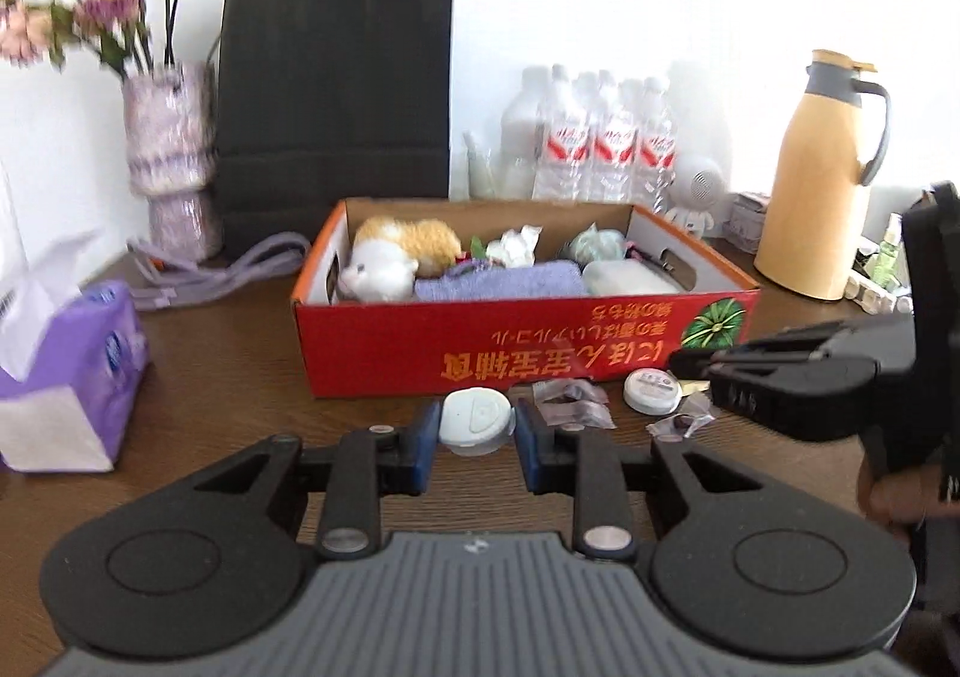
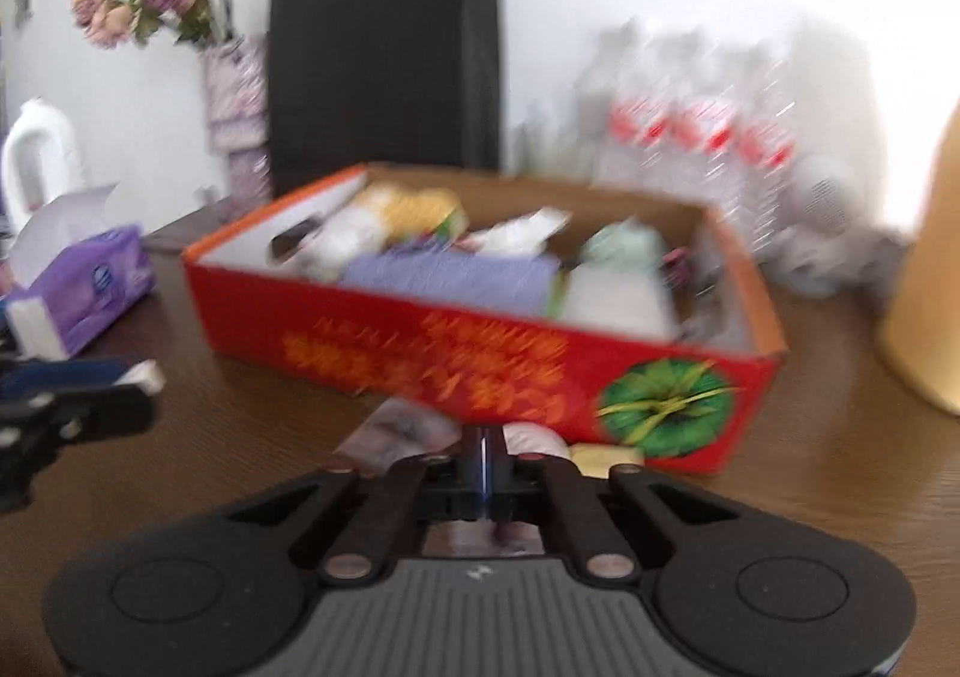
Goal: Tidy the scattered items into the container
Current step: 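Lift cap and tin over the box and open both tools to drop them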
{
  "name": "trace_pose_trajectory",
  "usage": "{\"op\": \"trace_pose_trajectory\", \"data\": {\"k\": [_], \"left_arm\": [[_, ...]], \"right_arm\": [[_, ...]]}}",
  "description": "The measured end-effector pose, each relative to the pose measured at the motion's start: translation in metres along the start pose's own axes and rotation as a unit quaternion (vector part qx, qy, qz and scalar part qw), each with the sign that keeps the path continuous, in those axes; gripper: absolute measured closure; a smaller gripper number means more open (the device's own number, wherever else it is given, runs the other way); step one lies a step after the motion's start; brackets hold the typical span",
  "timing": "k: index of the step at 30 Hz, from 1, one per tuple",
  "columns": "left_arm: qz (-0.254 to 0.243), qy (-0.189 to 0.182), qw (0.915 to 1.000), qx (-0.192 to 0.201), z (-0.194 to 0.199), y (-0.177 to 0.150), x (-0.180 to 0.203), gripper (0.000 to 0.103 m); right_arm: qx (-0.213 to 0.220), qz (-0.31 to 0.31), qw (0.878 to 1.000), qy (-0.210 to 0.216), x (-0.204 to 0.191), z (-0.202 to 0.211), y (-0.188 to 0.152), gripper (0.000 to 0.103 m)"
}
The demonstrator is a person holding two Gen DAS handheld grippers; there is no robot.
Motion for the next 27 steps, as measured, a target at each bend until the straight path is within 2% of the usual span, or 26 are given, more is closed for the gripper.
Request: {"op": "trace_pose_trajectory", "data": {"k": [2,3,4,6,8,11,13,20,22,24,26,27], "left_arm": [[0.005,-0.004,1.0,0.004,0.007,0.0,0.002,0.075],[0.009,-0.007,0.9999,0.005,0.01,0.0,0.002,0.075],[0.012,-0.009,0.9999,0.004,0.011,-0.001,0.002,0.075],[0.016,-0.011,0.9998,0.001,0.012,-0.004,0.001,0.075],[0.02,-0.012,0.9997,-0.007,0.011,-0.008,0.0,0.075],[0.023,-0.013,0.9996,-0.011,0.008,-0.011,-0.003,0.075],[0.024,-0.013,0.9995,-0.014,0.005,-0.011,-0.005,0.075],[0.028,-0.02,0.9991,-0.026,-0.011,-0.012,-0.01,0.075],[0.029,-0.024,0.999,-0.025,-0.013,-0.014,-0.01,0.075],[0.032,-0.024,0.9988,-0.029,-0.016,-0.016,-0.012,0.075],[0.036,-0.02,0.9985,-0.035,-0.02,-0.018,-0.014,0.075],[0.038,-0.019,0.9984,-0.037,-0.021,-0.019,-0.016,0.075]], "right_arm": [[0.001,-0.003,1.0,0.018,0.003,0.007,0.001,0.101],[0.001,-0.01,1.0,0.026,0.005,0.007,0.0,0.088],[0.001,-0.017,0.999,0.03,0.008,0.006,-0.001,0.065],[-0.003,-0.022,0.999,0.041,0.01,-0.002,-0.003,0.048],[-0.011,-0.011,0.998,0.062,0.006,-0.014,-0.004,0.05],[-0.031,0.002,0.997,0.067,0.001,-0.035,-0.005,0.055],[-0.029,0.013,0.998,0.056,-0.001,-0.038,-0.003,0.057],[-0.039,0.009,0.999,0.019,0.012,-0.035,-0.009,0.054],[-0.039,0.0,0.998,0.041,0.014,-0.028,-0.012,0.05],[-0.036,0.016,0.996,0.078,0.005,-0.019,-0.017,0.05],[-0.036,0.052,0.993,0.102,-0.009,-0.012,-0.018,0.06],[-0.025,0.05,0.994,0.098,-0.009,-0.009,-0.015,0.065]]}}
Point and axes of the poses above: each gripper's, at about its wrist camera, not at the fingertips, and z roughly against the way its jaws point, x to its right, y to its top, the point moved 5 cm from there along -z, roughly the way its jaws point, and after that the axes turned 5 degrees about -y, right-handed, at the moved point
